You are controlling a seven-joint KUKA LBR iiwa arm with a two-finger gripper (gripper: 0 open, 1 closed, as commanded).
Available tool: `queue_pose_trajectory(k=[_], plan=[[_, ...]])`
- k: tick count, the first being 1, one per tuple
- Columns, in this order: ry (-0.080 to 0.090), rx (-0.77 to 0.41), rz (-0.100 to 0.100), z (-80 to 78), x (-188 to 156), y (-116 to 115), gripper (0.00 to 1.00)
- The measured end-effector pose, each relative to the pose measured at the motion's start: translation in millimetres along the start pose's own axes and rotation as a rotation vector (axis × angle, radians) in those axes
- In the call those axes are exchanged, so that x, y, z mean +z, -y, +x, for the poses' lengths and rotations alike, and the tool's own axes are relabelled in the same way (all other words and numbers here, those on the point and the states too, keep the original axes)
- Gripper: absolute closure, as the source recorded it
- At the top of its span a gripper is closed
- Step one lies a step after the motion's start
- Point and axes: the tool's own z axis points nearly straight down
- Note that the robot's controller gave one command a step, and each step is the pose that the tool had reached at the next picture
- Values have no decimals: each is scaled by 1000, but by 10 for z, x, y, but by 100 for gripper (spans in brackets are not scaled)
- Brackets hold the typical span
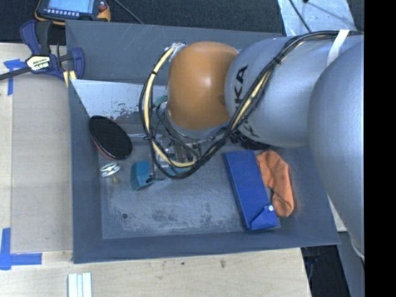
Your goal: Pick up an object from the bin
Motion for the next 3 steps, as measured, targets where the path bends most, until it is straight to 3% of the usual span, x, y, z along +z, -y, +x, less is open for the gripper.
queue_pose_trajectory(k=[1,2,3], plan=[[1,-6,0,419,-339,-30,0],[2,-5,0,406,-329,-28,0],[10,-16,-3,275,125,343,0]])
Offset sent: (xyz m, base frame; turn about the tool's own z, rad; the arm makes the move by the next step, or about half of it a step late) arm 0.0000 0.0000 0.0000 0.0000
